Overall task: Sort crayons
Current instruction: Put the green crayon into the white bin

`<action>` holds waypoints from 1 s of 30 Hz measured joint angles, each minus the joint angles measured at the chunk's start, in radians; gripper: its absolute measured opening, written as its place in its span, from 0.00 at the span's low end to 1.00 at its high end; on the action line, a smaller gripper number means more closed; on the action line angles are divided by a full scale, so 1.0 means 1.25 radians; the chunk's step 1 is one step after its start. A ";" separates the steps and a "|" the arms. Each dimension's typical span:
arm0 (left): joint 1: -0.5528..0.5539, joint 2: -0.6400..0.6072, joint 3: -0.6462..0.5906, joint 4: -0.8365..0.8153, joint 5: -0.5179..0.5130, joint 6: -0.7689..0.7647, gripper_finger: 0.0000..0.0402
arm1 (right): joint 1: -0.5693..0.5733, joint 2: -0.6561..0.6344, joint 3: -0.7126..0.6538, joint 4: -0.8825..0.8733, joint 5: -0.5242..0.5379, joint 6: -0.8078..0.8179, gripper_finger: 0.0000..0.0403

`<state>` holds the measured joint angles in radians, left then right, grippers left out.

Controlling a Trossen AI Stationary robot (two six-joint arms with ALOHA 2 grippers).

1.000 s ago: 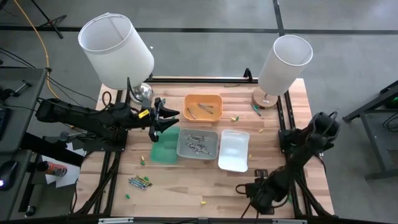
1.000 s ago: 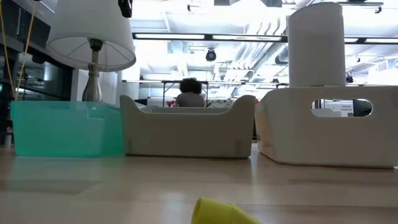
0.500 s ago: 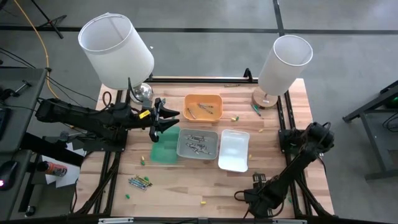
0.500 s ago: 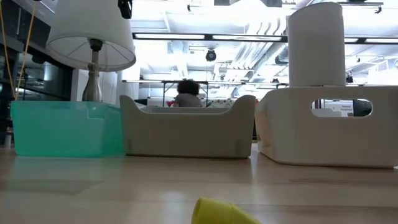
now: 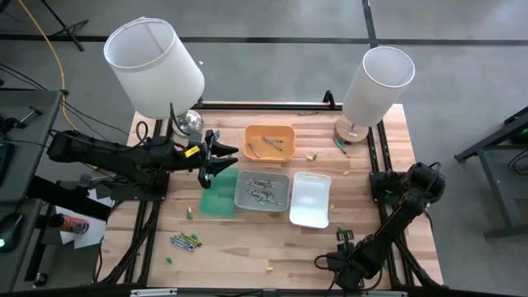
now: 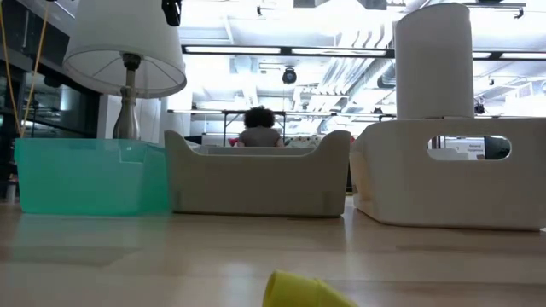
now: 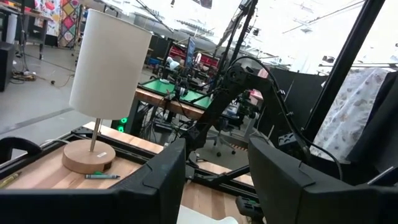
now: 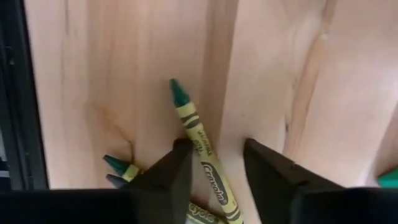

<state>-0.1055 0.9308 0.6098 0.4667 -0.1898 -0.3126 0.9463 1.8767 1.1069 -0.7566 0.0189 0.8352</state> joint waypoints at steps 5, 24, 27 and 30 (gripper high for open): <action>0.000 0.000 0.000 0.000 0.000 -0.001 0.40 | -0.010 0.001 -0.005 -0.022 0.001 0.000 0.10; 0.000 0.000 0.000 0.000 -0.003 0.000 0.40 | -0.072 -0.134 0.055 -0.191 0.111 -0.058 0.00; 0.000 0.000 0.000 0.001 -0.003 0.000 0.40 | -0.086 -0.210 0.050 -0.270 0.162 -0.012 0.00; 0.000 0.000 0.000 0.001 -0.003 0.000 0.40 | -0.089 -0.294 0.047 -0.331 0.229 0.058 0.00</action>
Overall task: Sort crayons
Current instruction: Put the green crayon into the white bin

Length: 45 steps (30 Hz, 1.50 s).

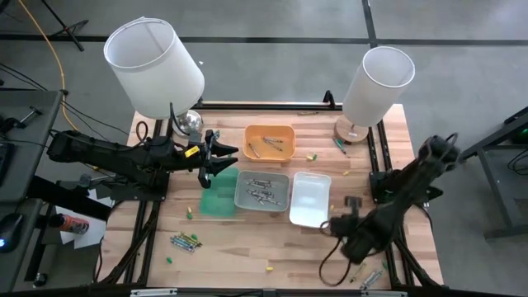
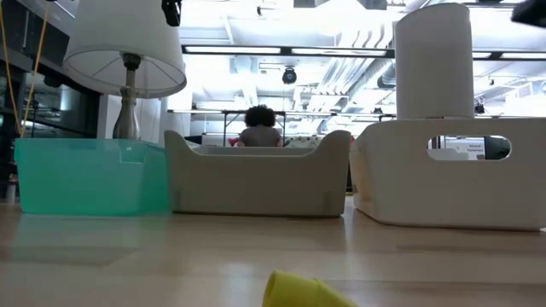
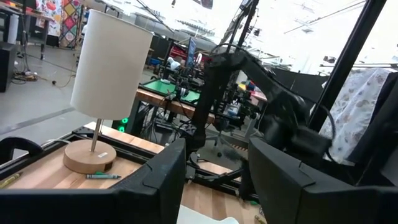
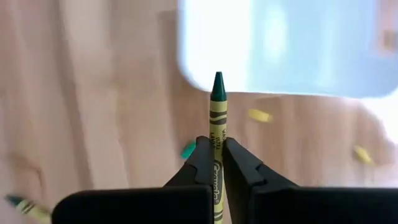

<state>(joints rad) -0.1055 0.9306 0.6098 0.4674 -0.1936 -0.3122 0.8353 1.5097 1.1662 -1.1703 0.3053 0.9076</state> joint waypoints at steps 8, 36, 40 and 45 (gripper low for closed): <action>0.000 0.000 0.000 0.000 0.000 0.000 0.40 | 0.014 -0.251 -0.160 0.140 0.145 0.213 0.00; 0.000 0.000 0.000 0.000 0.000 0.000 0.40 | -0.549 -0.192 -0.259 1.368 -0.101 -0.628 0.00; 0.000 0.000 0.000 0.000 0.000 0.000 0.40 | -0.559 -0.180 -0.247 1.362 -0.128 -0.628 0.00; 0.000 0.000 0.000 0.000 0.000 0.000 0.40 | -0.558 -0.180 -0.249 1.352 -0.132 -0.611 0.00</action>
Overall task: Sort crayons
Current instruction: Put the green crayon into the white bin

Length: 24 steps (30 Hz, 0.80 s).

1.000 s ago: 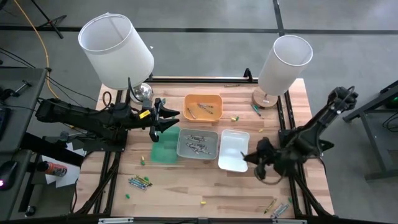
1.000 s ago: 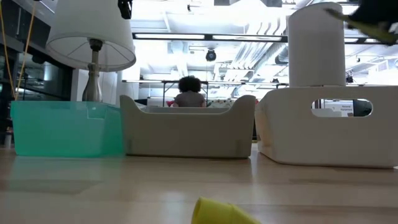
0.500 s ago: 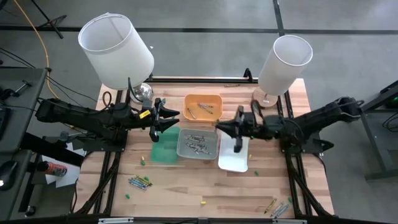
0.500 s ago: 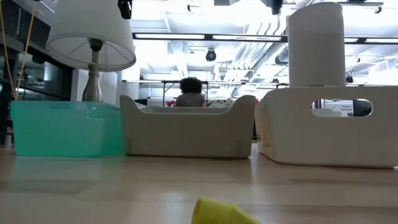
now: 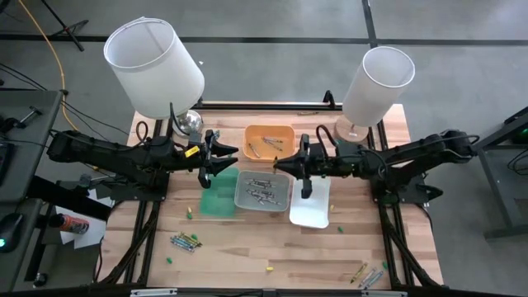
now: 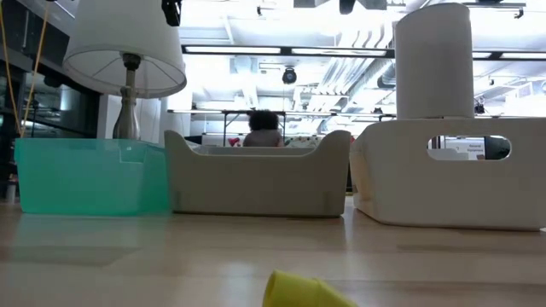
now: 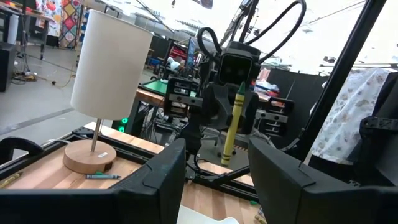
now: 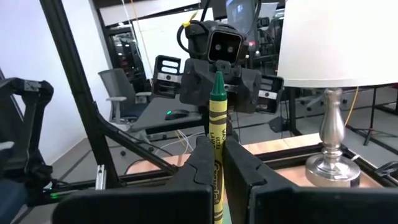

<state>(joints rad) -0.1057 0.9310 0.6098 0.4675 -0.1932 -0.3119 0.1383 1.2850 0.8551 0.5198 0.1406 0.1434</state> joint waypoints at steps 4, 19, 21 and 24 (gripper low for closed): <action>0.000 0.000 0.000 0.000 0.000 0.000 0.40 | 0.000 0.000 0.000 -0.005 0.000 0.010 0.00; 0.000 0.000 0.000 -0.001 0.000 0.001 0.40 | 0.074 -0.003 -0.033 -0.640 0.105 0.587 0.00; 0.000 0.000 0.000 -0.001 0.000 0.001 0.40 | 0.104 -0.010 -0.070 -0.669 0.130 0.708 0.00; 0.000 0.000 0.000 -0.001 0.000 0.001 0.40 | 0.150 -0.021 -0.135 -0.661 0.154 0.905 0.00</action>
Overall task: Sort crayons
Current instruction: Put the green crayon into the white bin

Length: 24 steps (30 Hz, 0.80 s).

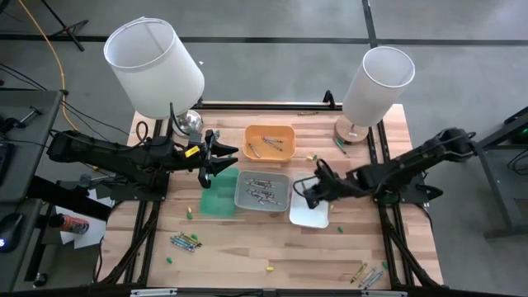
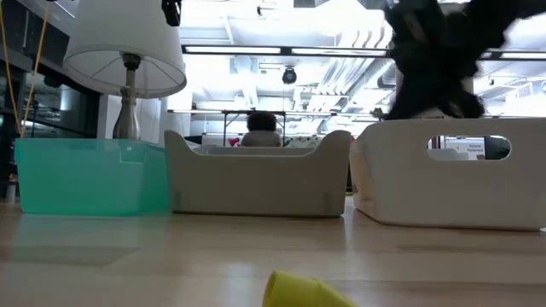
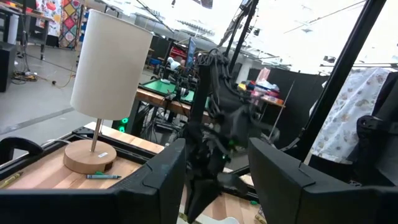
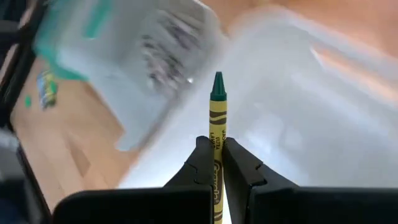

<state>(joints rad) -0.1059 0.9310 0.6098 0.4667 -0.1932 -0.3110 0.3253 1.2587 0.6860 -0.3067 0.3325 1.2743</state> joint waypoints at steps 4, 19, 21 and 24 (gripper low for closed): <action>0.000 0.000 0.000 0.000 0.000 0.000 0.40 | 0.033 -0.001 -0.049 0.026 0.014 0.219 0.00; 0.000 0.000 0.000 0.000 0.000 0.000 0.40 | 0.017 -0.002 -0.059 0.033 -0.020 0.394 0.03; 0.000 0.000 0.000 0.000 0.000 0.000 0.40 | 0.017 -0.002 -0.059 0.033 -0.021 0.399 0.07; 0.000 0.000 0.000 0.000 0.000 0.000 0.40 | 0.018 -0.002 -0.059 0.033 -0.022 0.398 0.19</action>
<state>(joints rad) -0.1058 0.9310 0.6098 0.4667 -0.1932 -0.3114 0.3473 1.2564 0.6128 -0.2649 0.3054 1.7723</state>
